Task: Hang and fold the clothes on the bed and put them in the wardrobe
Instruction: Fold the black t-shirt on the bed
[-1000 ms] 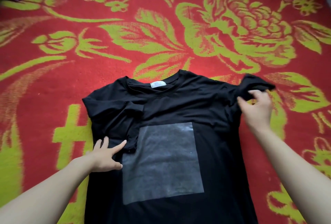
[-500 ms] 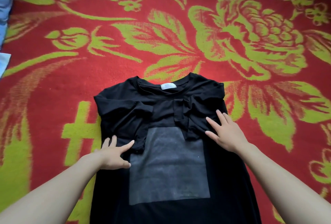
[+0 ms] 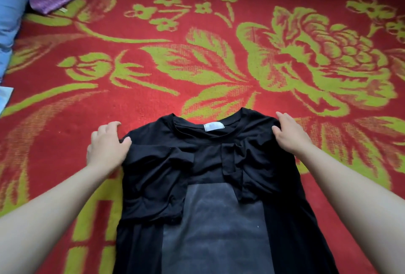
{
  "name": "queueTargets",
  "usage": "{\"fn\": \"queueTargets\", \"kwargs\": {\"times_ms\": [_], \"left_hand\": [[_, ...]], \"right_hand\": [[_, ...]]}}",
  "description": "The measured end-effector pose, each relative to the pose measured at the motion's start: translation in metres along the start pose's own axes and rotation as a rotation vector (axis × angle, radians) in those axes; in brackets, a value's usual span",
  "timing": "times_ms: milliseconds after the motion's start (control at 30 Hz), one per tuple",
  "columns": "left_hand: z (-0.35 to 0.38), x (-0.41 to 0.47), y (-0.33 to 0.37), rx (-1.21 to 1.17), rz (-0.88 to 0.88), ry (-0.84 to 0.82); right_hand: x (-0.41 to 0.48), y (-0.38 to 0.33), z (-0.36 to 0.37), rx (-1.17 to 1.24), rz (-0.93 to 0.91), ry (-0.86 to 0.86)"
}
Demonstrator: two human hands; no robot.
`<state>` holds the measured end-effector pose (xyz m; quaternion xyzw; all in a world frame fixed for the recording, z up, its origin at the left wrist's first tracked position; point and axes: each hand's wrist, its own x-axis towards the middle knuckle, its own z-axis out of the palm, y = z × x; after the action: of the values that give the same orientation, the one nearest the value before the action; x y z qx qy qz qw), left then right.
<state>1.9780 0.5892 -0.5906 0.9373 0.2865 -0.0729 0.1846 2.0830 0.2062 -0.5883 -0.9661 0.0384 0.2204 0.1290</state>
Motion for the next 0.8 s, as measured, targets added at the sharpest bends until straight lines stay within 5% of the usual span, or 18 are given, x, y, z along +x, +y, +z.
{"fn": "queueTargets", "kwargs": {"times_ms": [167,233,433,800], "left_hand": [[0.009,0.032,0.004,-0.428,-0.063,-0.355],[0.012,0.037,0.009,-0.422,-0.035,-0.444],[0.015,0.042,0.02,-0.333,-0.028,-0.48],[0.018,0.044,0.017,-0.131,0.031,-0.383]], "right_hand": [[0.023,-0.002,0.005,0.15,-0.001,-0.118],[0.028,0.001,0.006,0.193,0.025,-0.104],[0.048,-0.011,0.01,0.07,0.13,-0.089],[0.029,-0.01,-0.008,0.248,0.158,0.02]]}}
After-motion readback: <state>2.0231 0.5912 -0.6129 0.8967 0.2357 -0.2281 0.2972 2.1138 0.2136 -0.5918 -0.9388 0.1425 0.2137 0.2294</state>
